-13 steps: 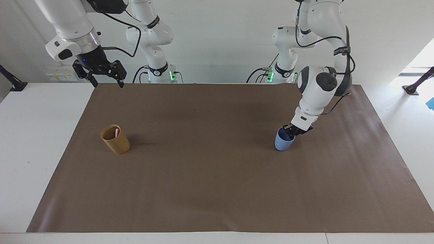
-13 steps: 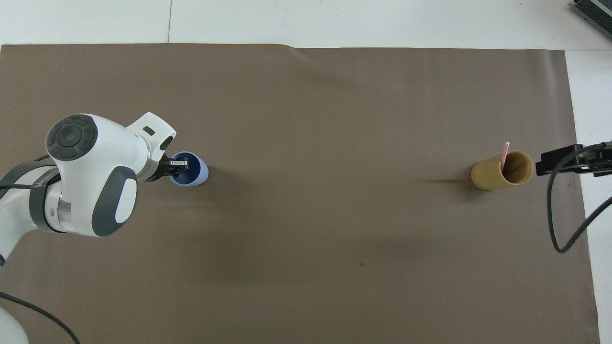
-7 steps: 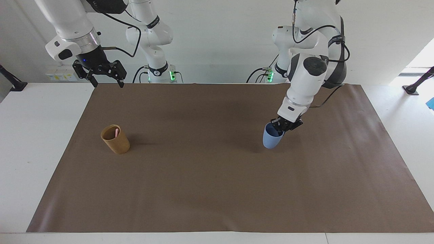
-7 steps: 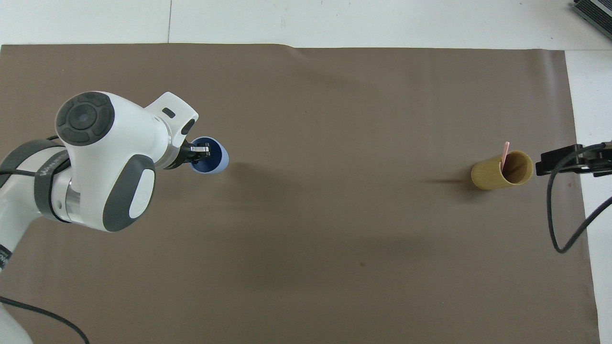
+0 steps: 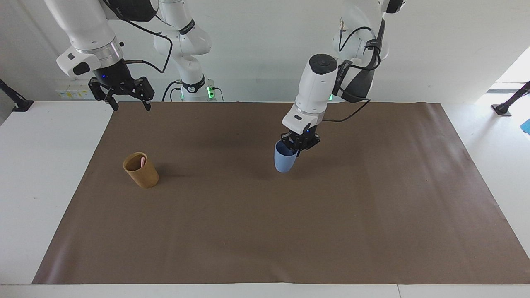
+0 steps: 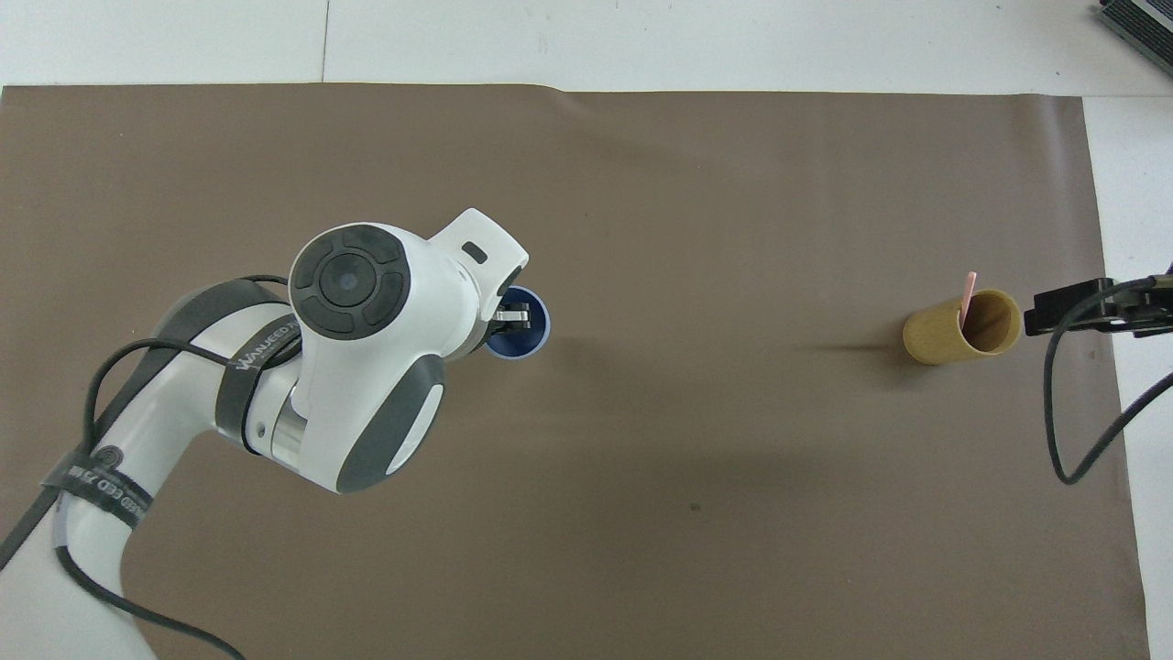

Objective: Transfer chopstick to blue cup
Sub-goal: 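Slide the blue cup to mid-table while the right gripper reaches the pink stick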

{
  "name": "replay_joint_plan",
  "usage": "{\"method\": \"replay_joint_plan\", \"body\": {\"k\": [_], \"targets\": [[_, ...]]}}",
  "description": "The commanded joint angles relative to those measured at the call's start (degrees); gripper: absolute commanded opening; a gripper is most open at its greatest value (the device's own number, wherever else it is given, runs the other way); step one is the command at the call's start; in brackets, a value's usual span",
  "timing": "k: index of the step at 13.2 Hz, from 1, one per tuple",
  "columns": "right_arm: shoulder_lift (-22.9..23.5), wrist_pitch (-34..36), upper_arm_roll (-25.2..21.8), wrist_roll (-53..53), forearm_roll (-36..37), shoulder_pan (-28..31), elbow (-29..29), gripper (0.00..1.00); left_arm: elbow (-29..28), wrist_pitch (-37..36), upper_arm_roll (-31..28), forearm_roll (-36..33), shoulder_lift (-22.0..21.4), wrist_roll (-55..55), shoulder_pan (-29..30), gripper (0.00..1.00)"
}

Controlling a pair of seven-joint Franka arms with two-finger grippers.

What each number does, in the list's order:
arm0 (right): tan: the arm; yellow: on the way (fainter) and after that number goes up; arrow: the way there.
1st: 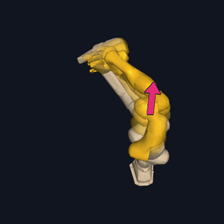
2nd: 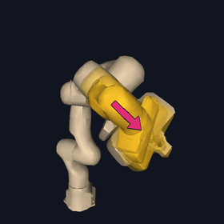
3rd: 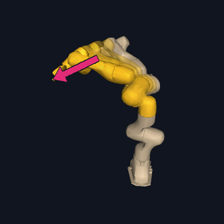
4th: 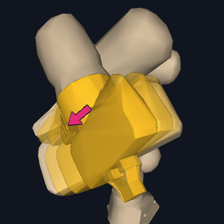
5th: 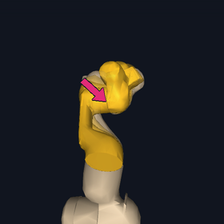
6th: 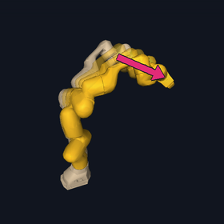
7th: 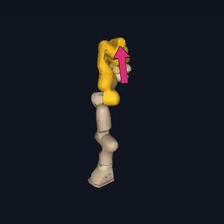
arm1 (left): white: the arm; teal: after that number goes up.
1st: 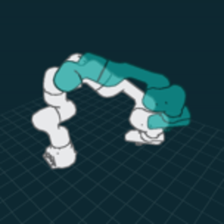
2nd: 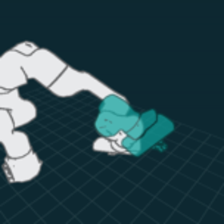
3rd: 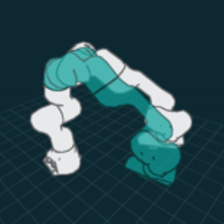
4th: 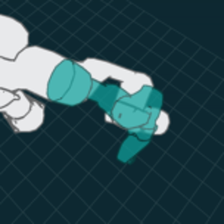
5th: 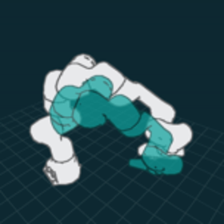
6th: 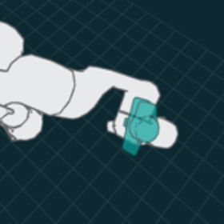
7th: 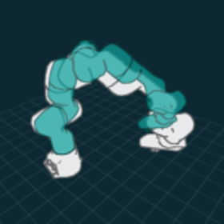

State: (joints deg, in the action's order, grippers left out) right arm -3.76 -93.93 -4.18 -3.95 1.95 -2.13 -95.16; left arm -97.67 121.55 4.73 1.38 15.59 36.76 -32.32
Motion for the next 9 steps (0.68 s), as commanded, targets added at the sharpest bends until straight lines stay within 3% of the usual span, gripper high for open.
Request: {"method": "replay_joint_plan", "body": {"k": [1, 6, 9], "targets": [[0.24, -3.97, 0.13, -2.20, 3.22, 0.37, -2.31, 1.00, 3.98, -2.71, -1.04, 0.03, 3.39, 1.12, -1.87, 0.00], [6.74, -12.50, 0.48, -1.76, 4.55, -0.42, -1.44, 1.00, 3.55, -1.93, -1.04, -0.50, 7.17, 1.30, -6.08, 0.00], [10.08, -12.86, 0.66, -1.76, 5.52, -0.51, -1.17, 0.88, 2.76, -1.40, -1.13, -0.94, 7.52, 1.30, -6.70, 0.00]]}}
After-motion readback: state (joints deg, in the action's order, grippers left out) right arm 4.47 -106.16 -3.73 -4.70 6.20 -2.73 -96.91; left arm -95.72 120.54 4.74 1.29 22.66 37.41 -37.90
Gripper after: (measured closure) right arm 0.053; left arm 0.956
